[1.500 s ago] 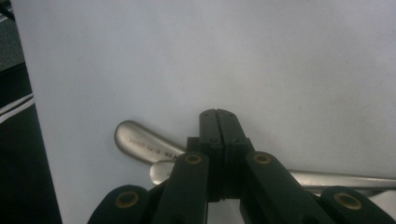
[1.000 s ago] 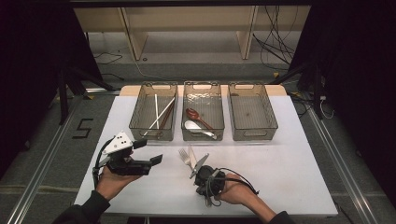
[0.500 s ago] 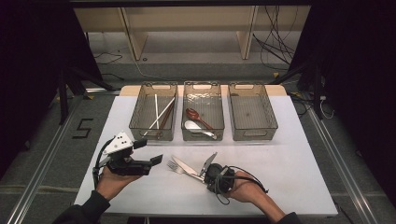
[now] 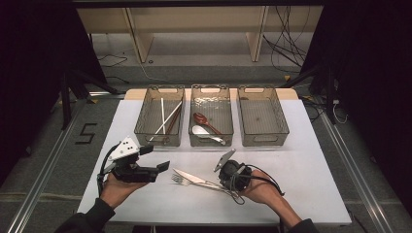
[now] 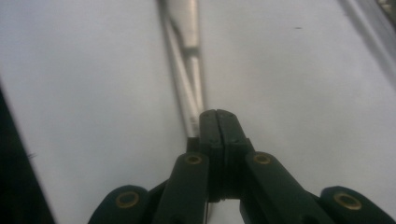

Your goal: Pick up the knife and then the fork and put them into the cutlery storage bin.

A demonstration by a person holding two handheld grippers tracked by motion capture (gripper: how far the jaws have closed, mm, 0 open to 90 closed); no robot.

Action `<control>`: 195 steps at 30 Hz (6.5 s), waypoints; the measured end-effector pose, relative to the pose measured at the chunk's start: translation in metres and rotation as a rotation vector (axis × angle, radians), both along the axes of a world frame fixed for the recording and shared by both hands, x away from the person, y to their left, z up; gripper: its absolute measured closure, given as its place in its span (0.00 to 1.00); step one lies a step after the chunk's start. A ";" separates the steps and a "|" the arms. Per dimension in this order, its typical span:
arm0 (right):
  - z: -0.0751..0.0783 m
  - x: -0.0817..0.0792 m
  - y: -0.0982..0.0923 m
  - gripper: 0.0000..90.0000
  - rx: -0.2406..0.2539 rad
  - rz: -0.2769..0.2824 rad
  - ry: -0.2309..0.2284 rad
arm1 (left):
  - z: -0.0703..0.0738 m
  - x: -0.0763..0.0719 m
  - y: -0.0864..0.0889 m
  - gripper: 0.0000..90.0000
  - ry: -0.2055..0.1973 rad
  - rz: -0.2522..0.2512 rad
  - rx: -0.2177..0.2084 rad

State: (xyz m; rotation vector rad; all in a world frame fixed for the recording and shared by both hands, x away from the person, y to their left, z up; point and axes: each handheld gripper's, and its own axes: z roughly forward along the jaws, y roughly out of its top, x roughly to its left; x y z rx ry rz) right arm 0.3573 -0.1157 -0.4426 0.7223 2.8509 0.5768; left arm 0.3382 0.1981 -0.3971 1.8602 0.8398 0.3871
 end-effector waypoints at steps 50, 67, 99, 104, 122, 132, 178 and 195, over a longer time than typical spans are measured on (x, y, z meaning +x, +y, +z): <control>-0.016 0.025 0.035 0.66 -0.146 0.059 0.088 | 0.001 -0.001 0.000 0.18 -0.009 0.001 -0.008; -0.016 0.027 0.040 0.84 -0.174 0.096 0.123 | 0.000 -0.001 -0.001 0.18 -0.007 -0.002 -0.004; -0.014 0.029 0.038 0.89 -0.223 0.103 0.140 | 0.001 -0.001 0.000 0.18 -0.009 -0.003 -0.003; -0.013 0.028 0.037 0.89 -0.223 0.113 0.142 | 0.001 -0.001 0.001 0.18 -0.009 0.001 -0.007; 0.007 0.031 0.021 0.89 -0.094 0.082 0.143 | 0.001 -0.001 0.002 0.18 -0.015 0.005 -0.009; 0.030 0.037 0.000 0.89 0.014 0.020 0.122 | 0.002 -0.001 0.002 0.18 -0.015 0.003 -0.010; 0.085 0.082 -0.118 0.89 0.402 -0.388 -0.077 | 0.001 -0.001 0.001 0.18 -0.012 0.007 -0.013; 0.099 0.119 -0.134 0.89 0.384 -0.509 -0.127 | 0.001 0.000 0.001 0.18 -0.014 0.008 -0.014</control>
